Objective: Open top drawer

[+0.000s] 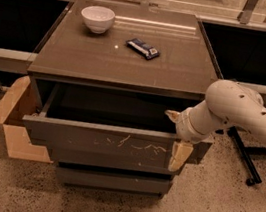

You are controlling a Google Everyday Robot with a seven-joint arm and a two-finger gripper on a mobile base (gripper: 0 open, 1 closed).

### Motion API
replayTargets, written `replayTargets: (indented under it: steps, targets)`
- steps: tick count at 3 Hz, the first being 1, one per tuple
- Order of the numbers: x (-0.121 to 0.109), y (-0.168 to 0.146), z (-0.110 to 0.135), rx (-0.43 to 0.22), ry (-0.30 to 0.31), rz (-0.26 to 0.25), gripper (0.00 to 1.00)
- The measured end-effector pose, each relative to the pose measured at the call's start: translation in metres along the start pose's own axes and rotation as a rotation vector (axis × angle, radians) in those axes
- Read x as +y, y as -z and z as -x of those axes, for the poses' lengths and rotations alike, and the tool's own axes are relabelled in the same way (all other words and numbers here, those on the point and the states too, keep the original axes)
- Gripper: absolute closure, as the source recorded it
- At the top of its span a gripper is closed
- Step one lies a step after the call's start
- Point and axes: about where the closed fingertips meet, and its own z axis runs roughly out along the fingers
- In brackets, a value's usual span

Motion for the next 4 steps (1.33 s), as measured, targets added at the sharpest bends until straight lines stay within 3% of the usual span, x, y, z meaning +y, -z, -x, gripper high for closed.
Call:
replayTargets:
  steps: [2, 3, 4]
  targets:
    - [0.062, -0.001, 0.017, -0.010, 0.028, 0.191, 0.00]
    - [0.076, 0.010, 0.026, -0.019, 0.041, 0.222, 0.27]
    - [0.079, 0.020, 0.033, -0.025, 0.053, 0.217, 0.57]
